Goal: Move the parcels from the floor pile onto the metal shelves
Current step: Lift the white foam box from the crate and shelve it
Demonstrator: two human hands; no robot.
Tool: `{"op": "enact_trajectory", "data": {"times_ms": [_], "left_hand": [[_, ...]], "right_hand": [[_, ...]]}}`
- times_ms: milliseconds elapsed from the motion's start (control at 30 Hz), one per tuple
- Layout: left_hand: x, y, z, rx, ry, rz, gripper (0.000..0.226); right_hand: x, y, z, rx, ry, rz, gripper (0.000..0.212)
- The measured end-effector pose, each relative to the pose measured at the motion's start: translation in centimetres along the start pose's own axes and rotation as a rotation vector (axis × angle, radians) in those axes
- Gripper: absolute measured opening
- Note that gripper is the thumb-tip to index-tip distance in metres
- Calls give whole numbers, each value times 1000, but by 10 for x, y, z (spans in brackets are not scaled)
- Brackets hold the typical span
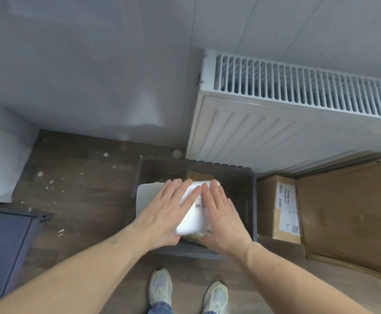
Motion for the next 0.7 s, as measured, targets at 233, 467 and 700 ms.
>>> {"op": "enact_trajectory", "data": {"times_ms": [233, 467, 700], "left_hand": [[-13, -17, -13, 163, 150, 32, 127], [-35, -59, -20, 246, 140, -42, 131], [-69, -118, -6, 83, 3, -65, 143]], "right_hand": [[-10, -24, 10, -151, -118, -16, 130], [-27, -55, 30, -188, -151, -167, 118], [-63, -109, 54, -143, -179, -241, 118]]}}
Point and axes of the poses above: each hand's wrist, its own x-axis towards the middle knuckle, its own y-axis out of the palm, z = x × y, the point moved 5 cm from there along x, towards the middle knuckle, and after that the axes turned 5 degrees about -y, right-handed, at the moved point
